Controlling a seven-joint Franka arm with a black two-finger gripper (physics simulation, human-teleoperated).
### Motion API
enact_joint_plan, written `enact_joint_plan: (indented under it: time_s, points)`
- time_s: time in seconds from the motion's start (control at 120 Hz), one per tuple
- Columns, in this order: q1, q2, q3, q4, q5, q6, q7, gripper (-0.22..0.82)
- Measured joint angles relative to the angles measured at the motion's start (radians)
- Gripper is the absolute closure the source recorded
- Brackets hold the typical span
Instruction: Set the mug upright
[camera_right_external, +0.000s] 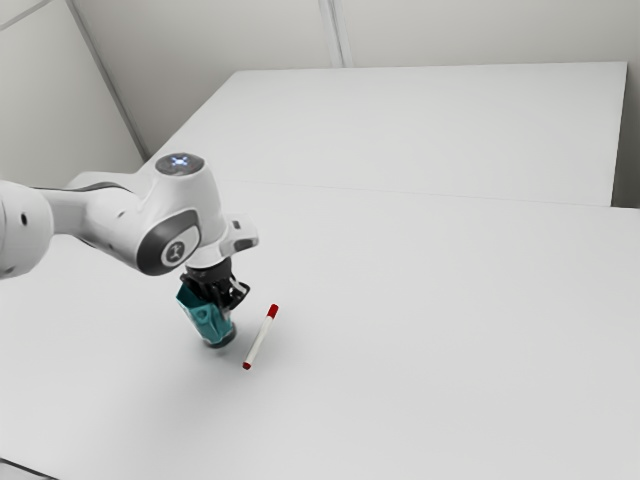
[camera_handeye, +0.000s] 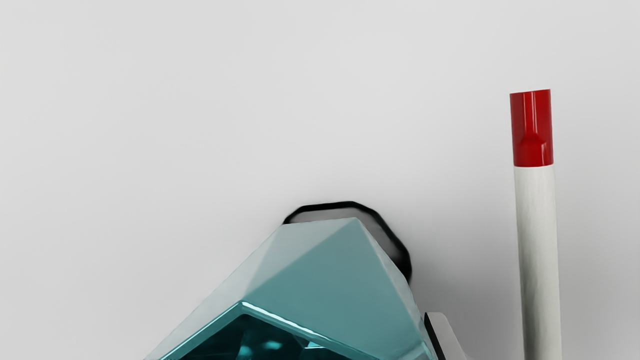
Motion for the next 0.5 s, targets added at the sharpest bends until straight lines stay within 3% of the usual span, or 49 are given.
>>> enact_joint_plan:
  time_s: [0.5]
  points:
    - [-0.003, 0.037, 0.001, 0.002, 0.006, 0.018, -0.064, 0.76]
